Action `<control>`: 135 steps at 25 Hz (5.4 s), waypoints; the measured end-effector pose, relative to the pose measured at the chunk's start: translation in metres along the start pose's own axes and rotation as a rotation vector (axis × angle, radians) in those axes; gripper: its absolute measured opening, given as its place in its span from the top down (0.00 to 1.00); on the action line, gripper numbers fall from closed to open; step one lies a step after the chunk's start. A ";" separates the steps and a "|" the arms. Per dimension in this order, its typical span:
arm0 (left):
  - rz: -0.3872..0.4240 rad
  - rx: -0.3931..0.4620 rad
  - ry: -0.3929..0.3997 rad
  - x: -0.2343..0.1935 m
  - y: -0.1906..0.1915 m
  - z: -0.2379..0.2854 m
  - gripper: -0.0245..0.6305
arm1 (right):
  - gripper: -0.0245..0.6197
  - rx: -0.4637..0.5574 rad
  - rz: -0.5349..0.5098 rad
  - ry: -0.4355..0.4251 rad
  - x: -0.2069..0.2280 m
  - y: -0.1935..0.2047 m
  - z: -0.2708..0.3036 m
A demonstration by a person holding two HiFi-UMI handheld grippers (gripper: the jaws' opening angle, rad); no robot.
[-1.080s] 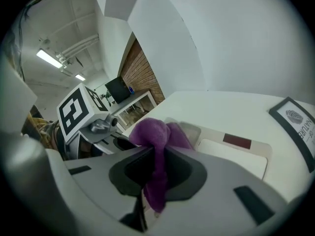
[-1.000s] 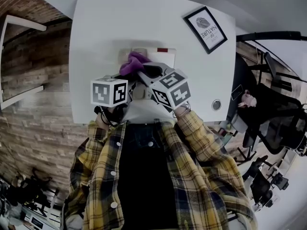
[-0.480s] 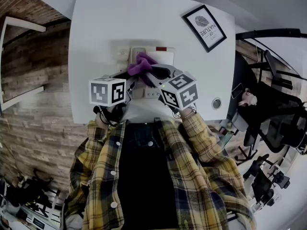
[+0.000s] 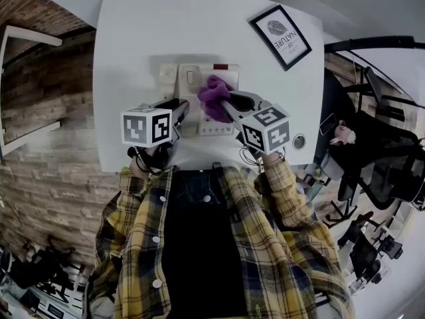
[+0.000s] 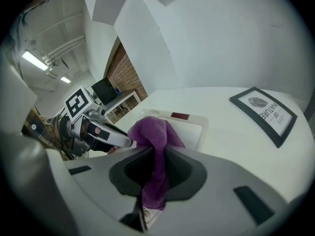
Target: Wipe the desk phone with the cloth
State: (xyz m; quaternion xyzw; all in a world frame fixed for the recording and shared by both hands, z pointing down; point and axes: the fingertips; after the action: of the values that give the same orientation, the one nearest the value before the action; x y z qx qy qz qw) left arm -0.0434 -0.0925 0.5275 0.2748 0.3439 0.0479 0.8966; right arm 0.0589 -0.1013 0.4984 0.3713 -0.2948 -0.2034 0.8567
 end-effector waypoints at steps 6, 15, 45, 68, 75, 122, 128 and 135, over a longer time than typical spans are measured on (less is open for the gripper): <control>0.004 -0.004 -0.010 -0.004 0.000 0.001 0.75 | 0.87 0.007 0.040 0.053 0.025 0.007 -0.020; 0.005 -0.006 -0.008 -0.003 0.000 0.001 0.75 | 0.87 0.012 0.060 0.080 0.033 0.016 -0.036; 0.003 -0.005 0.008 0.000 -0.001 0.002 0.75 | 0.87 -0.121 0.193 -0.243 -0.091 0.041 0.029; 0.015 0.003 -0.002 -0.002 -0.002 0.001 0.75 | 0.87 -0.071 0.294 -0.140 -0.037 0.051 -0.011; 0.018 0.002 -0.007 -0.004 -0.001 0.001 0.75 | 0.87 -0.039 0.320 -0.060 -0.007 0.053 -0.032; 0.540 0.751 0.095 0.165 -0.163 -0.153 0.92 | 0.87 0.734 -0.232 -0.008 -0.091 -0.198 -0.138; 0.590 0.879 0.077 0.188 -0.178 -0.173 0.93 | 0.87 0.769 -0.267 -0.018 -0.108 -0.209 -0.139; 0.606 0.901 0.073 0.191 -0.178 -0.177 0.93 | 0.87 0.764 -0.283 -0.024 -0.113 -0.208 -0.137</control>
State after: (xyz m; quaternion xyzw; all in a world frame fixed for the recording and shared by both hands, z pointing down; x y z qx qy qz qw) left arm -0.0310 -0.1087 0.2130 0.7168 0.2669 0.1615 0.6237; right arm 0.0380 -0.0997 0.2253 0.6976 -0.3049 -0.1995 0.6170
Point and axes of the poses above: the fingertips, and each gripper's own axes: z forward along the fingers, x to its right, y out of its underside, and after that the axes turned 11 degrees about x, right-handed
